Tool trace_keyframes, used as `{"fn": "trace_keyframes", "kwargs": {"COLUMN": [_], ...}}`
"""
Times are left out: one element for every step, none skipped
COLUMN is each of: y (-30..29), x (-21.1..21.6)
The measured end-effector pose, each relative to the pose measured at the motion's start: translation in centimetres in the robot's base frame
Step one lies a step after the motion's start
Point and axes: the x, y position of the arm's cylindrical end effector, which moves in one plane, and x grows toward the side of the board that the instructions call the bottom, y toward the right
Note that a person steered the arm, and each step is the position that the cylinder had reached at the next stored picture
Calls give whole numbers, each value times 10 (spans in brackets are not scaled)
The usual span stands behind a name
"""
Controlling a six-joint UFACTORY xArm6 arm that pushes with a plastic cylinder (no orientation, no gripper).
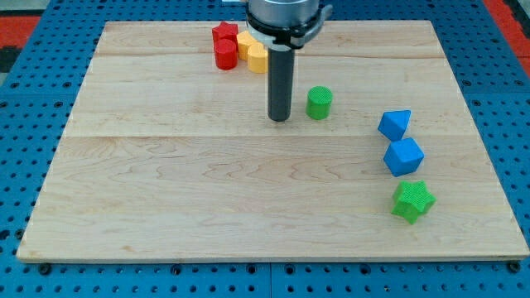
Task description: Move the green circle to the top side of the vertical line of blocks
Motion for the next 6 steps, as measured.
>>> {"fn": "trace_keyframes", "kwargs": {"y": [73,145,116,111,171,197], "x": [-17,-25,-35,-85,-102,-70]}}
